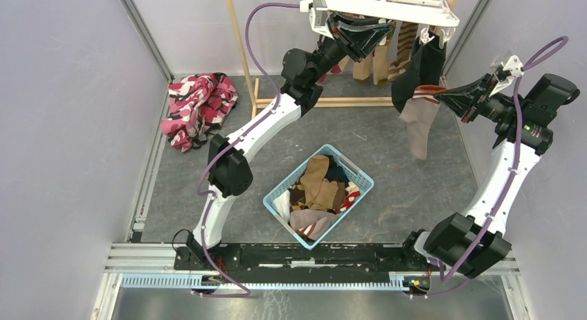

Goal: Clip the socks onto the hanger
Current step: Open the clamp at the hanger.

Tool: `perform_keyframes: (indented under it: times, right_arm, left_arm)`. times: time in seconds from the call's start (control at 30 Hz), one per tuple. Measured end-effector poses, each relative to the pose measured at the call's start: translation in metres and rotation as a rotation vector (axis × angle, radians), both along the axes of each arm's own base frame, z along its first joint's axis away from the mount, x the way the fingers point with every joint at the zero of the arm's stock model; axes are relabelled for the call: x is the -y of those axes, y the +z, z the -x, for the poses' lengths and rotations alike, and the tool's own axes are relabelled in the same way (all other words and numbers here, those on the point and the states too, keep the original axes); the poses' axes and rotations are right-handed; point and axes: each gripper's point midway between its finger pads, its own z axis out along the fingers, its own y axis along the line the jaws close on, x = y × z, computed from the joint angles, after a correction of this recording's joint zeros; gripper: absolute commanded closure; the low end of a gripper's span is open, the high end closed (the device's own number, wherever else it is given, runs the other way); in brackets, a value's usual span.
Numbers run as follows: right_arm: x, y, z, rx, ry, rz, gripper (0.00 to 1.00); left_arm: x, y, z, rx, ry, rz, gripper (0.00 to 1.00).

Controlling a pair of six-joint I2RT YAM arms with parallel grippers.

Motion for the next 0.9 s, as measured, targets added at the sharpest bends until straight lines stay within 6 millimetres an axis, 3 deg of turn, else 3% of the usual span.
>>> perform_keyframes:
  times: [0.23,0.5,0.63,0.9]
  right_arm:
    - [-0.001,0.004,0.001,0.007,0.001,0.005,1.00]
    - [-0.018,0.010,0.002,0.019,0.054,0.013,1.00]
    - [-0.039,0.015,0.005,0.032,0.111,0.024,1.00]
    - [-0.100,0.041,0.017,0.097,0.197,0.017,1.00]
  left_arm:
    - [0.014,-0.012,-0.009,-0.135,0.049,-0.013,0.98]
    - [0.027,-0.017,-0.001,-0.233,0.116,-0.034,0.98]
    - [0.021,-0.013,0.000,-0.242,0.144,-0.032,0.98]
    - [0.012,-0.008,0.003,-0.243,0.155,-0.020,0.98]
